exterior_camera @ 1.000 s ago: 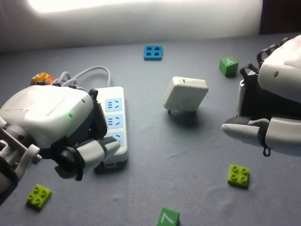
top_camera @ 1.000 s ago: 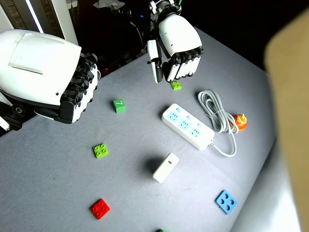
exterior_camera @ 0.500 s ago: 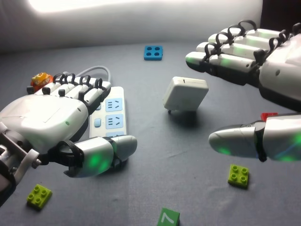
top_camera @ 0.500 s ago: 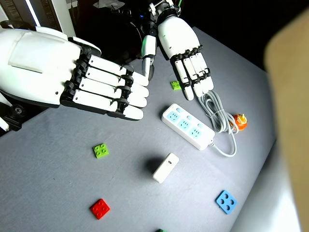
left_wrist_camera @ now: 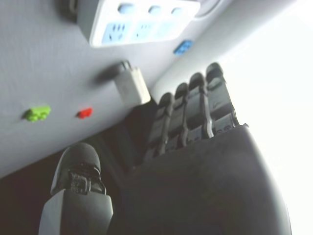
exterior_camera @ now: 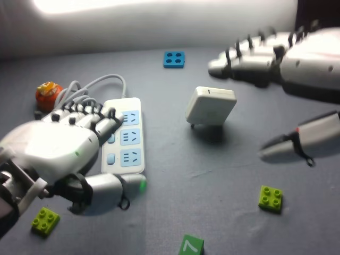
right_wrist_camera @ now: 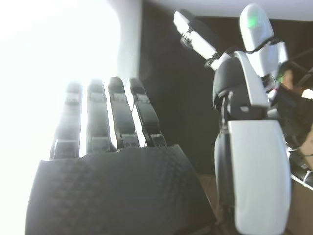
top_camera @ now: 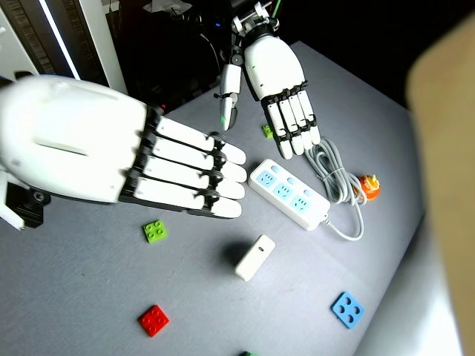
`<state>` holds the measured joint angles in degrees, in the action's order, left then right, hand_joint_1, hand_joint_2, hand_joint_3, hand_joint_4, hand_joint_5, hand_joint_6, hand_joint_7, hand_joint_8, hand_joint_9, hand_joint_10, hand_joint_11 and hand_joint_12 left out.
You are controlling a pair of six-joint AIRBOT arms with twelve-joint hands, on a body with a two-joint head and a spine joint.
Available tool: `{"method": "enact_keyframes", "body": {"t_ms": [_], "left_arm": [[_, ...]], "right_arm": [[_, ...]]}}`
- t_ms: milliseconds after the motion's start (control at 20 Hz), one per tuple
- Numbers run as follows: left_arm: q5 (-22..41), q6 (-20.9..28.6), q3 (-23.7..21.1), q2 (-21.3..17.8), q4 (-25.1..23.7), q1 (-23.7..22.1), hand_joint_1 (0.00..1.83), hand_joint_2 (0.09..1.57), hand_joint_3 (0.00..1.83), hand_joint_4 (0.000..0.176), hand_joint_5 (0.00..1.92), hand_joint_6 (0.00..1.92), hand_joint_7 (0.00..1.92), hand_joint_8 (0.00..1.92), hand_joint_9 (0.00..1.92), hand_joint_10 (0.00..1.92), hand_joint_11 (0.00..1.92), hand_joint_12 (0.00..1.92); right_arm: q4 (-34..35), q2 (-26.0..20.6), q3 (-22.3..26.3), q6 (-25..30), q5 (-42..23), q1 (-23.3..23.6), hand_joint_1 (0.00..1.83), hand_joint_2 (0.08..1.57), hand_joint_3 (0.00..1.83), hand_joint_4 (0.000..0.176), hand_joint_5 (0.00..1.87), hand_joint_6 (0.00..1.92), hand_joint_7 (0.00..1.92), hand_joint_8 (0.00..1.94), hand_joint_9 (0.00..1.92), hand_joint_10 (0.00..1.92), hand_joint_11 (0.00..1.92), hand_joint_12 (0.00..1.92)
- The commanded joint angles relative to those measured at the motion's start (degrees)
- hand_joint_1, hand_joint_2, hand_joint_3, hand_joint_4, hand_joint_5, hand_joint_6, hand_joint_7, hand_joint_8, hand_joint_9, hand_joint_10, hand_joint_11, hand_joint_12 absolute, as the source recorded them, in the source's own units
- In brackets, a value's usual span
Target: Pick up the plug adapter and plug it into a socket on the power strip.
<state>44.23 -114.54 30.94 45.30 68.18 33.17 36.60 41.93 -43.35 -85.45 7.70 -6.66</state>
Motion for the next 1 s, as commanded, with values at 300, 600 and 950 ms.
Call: {"method": "enact_keyframes", "body": {"t_ms": [300,600,950], "left_arm": [[7.9,7.0,1.5,5.4,-6.2,3.5,0.15,1.23,0.01,0.0,0.01,0.0,0.0,0.0,0.0,0.0,0.0,0.0],[8.8,8.4,2.5,7.8,-4.9,5.9,0.12,1.25,0.01,0.0,0.01,0.0,0.0,0.0,0.0,0.0,0.0,0.0],[10.0,9.4,4.4,10.5,-4.7,7.2,0.1,1.24,0.0,0.0,0.04,0.01,0.02,0.01,0.0,0.0,0.01,0.01]], "right_arm": [[0.4,5.0,-11.1,20.6,1.6,2.5,1.14,1.01,0.01,0.0,0.06,0.0,0.0,0.0,0.0,0.0,0.0,0.28],[-15.8,15.0,-22.4,30.0,3.7,5.9,1.17,1.03,0.01,0.0,0.07,0.0,0.01,0.0,0.01,0.0,0.0,0.34],[-47.6,25.6,-30.9,57.0,10.2,5.6,1.11,1.04,0.0,0.0,0.09,0.01,0.01,0.0,0.0,0.0,0.0,0.35]]}}
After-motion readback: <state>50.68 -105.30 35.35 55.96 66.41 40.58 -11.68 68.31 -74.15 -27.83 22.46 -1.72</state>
